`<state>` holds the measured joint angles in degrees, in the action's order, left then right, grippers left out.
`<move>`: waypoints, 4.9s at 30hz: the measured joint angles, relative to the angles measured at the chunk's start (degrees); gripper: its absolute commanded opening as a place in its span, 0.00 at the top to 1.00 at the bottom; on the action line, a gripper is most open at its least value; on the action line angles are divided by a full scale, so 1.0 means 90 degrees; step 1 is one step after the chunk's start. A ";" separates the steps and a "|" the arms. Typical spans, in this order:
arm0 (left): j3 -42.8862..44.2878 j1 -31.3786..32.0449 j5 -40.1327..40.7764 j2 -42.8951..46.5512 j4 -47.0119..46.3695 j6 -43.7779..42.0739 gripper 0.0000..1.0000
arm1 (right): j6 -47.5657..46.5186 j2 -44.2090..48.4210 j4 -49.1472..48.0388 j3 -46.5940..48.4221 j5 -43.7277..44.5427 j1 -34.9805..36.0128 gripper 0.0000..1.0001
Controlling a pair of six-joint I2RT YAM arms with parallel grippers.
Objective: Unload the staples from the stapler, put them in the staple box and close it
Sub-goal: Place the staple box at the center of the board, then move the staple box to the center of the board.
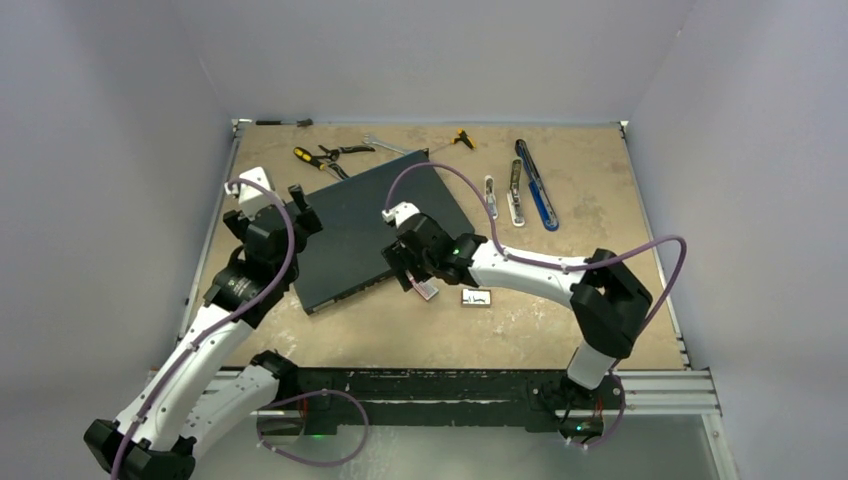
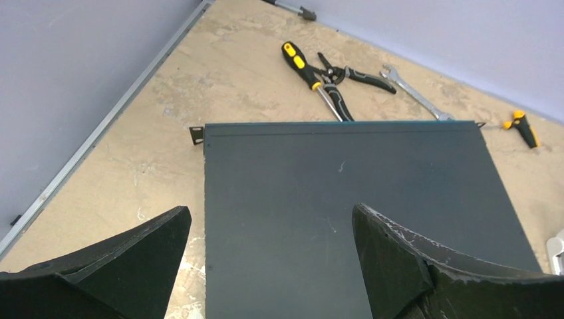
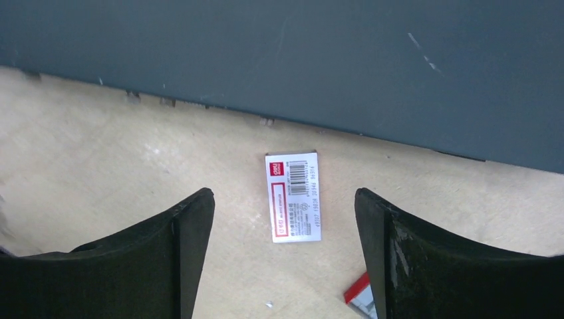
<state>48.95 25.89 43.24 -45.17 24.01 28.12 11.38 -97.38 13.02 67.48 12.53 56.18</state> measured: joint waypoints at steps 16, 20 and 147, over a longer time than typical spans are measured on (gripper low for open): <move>-0.0134 0.0000 -0.0384 -0.0316 0.0039 -0.0012 0.11 | 0.3106 -0.0821 0.0452 0.0087 0.0721 0.0000 0.46; -0.0143 0.0000 -0.0440 -0.0325 0.0039 -0.0019 0.11 | 0.3269 -0.0928 0.0454 0.0100 0.0894 0.0000 0.44; -0.0180 0.0000 -0.1061 -0.0685 -0.0083 0.0041 0.10 | 0.2025 0.1064 -0.0646 -0.1285 -0.0816 -0.0818 0.19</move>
<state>47.33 25.89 33.69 -51.33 23.27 28.49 29.61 -87.81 7.20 55.92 5.19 48.82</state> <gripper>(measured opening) 0.896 0.808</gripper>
